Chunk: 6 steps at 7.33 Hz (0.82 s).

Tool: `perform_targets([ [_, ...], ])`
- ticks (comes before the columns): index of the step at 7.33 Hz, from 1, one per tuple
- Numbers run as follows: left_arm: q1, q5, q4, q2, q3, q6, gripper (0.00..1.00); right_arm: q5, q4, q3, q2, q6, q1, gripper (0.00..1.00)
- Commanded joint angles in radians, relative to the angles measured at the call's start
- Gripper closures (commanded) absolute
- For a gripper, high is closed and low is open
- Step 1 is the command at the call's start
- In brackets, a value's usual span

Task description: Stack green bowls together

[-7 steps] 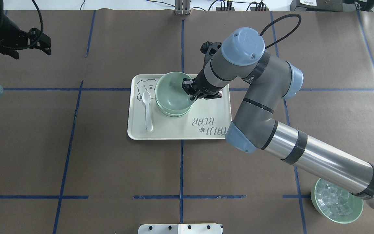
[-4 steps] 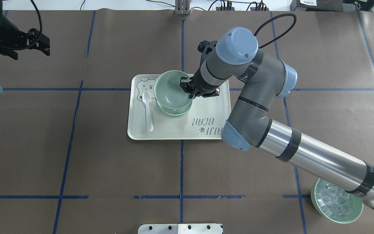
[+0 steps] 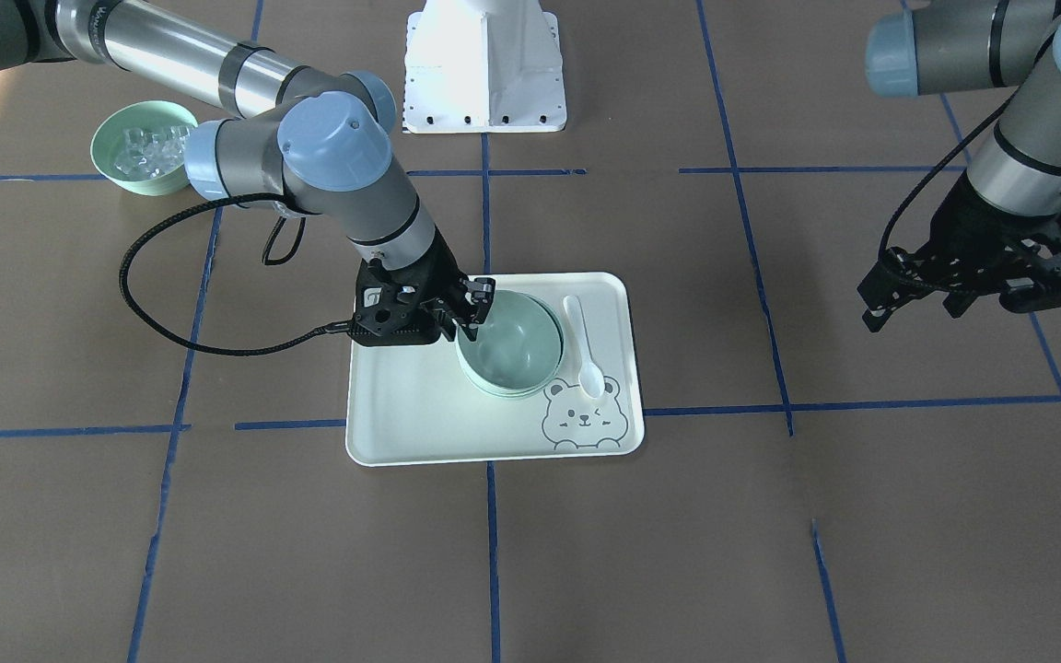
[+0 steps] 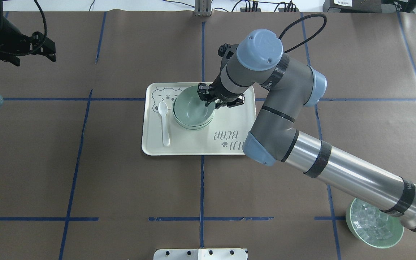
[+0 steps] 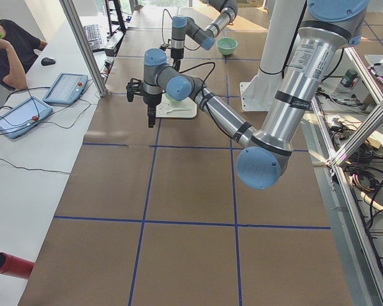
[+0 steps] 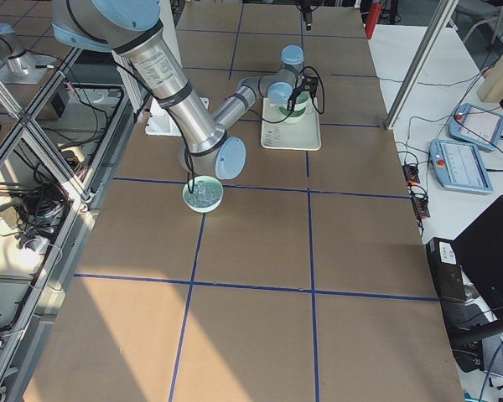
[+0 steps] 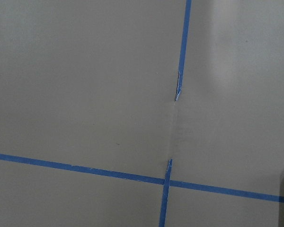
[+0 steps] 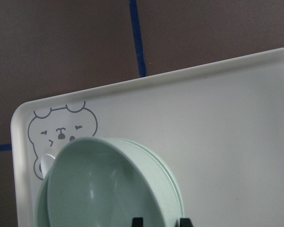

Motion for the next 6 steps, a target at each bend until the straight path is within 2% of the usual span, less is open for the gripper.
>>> perform_targets([
  [1,0.0,0.0,-0.001,0.0,0.001,-0.002,0.0,-0.008,0.001,0.0,0.001,0.002,0.001,0.0],
  [4,0.0,-0.002,-0.003,0.006,0.002,0.0,0.0,0.009,-0.035,0.045,-0.03,-0.009,0.048,0.0],
  [5,-0.003,-0.02,0.0,0.006,0.002,0.006,0.0,0.014,-0.089,0.14,-0.105,-0.044,0.076,0.0],
  [6,-0.02,-0.025,0.009,0.021,0.002,0.065,0.0,0.017,-0.176,0.245,-0.183,-0.154,0.111,0.0],
])
